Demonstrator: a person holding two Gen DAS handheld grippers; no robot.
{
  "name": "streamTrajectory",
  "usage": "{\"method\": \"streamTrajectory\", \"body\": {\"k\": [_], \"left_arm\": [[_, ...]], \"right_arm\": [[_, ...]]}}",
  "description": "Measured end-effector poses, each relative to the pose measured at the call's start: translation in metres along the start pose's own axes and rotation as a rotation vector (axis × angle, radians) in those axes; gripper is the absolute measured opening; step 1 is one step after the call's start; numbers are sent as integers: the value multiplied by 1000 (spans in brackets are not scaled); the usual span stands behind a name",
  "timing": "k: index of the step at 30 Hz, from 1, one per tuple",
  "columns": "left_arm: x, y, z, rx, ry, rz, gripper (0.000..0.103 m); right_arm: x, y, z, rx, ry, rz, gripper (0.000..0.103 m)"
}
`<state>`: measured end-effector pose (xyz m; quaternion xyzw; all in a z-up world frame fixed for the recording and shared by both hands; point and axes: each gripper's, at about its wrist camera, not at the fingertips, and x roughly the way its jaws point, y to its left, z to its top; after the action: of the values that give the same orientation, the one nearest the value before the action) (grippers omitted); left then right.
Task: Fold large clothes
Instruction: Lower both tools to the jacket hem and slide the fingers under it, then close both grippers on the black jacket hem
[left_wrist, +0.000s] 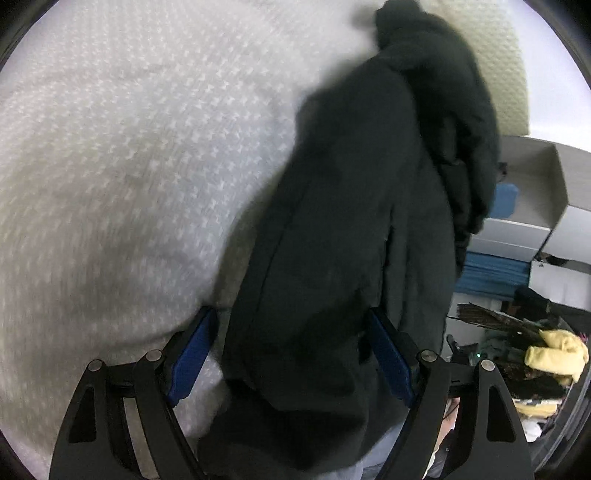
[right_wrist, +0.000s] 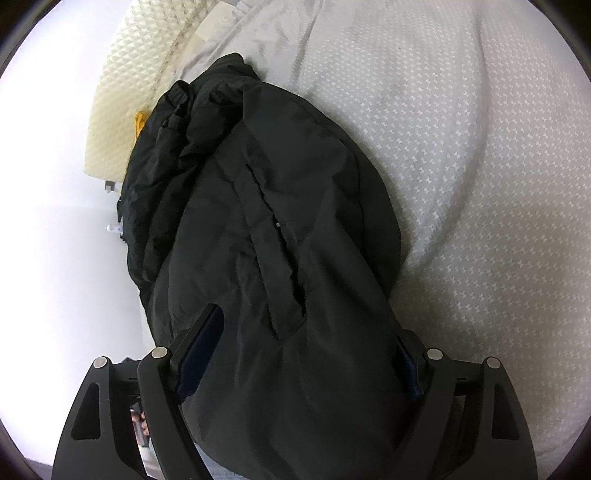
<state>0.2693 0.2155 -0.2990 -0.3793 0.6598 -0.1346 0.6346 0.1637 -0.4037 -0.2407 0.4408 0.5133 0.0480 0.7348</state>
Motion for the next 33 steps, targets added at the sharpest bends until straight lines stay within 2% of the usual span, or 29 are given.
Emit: {"method": "streamTrajectory", "body": {"k": [3,7,12,17,19,20,22,24,27,29,31,33], "left_arm": [[5,-12,2,38,23,-11,86],[12,-25,-1,54,64,-119,86],[-2,-37,-8,71,42,-233,84],[-9,-57,-28,107,19,-266,86],[-8,-67,-38,129,22,-245,86],[-4,-70,-41,128,25,-210,86],[4,-66,-42,90,33,-156,86],[10,-56,-41,40,56,-108,86],[23,-40,-38,-51,95,-55,86],[29,-35,-36,-89,107,-31,86],[31,-37,-36,-90,120,-17,86],[35,-48,-36,-55,126,13,86]], "right_arm": [[4,-5,2,27,15,32,82],[3,-10,4,62,33,105,82],[-5,-8,4,62,29,205,82],[-15,1,4,48,11,348,82],[-18,3,4,44,6,394,82],[-19,4,5,42,5,401,82],[-17,5,4,38,4,385,82],[-13,4,3,42,7,327,82],[-6,-3,2,62,8,214,82],[-6,-9,3,77,-27,84,82],[-6,-17,5,110,-57,6,82],[-3,-21,5,134,-51,-10,82]]}}
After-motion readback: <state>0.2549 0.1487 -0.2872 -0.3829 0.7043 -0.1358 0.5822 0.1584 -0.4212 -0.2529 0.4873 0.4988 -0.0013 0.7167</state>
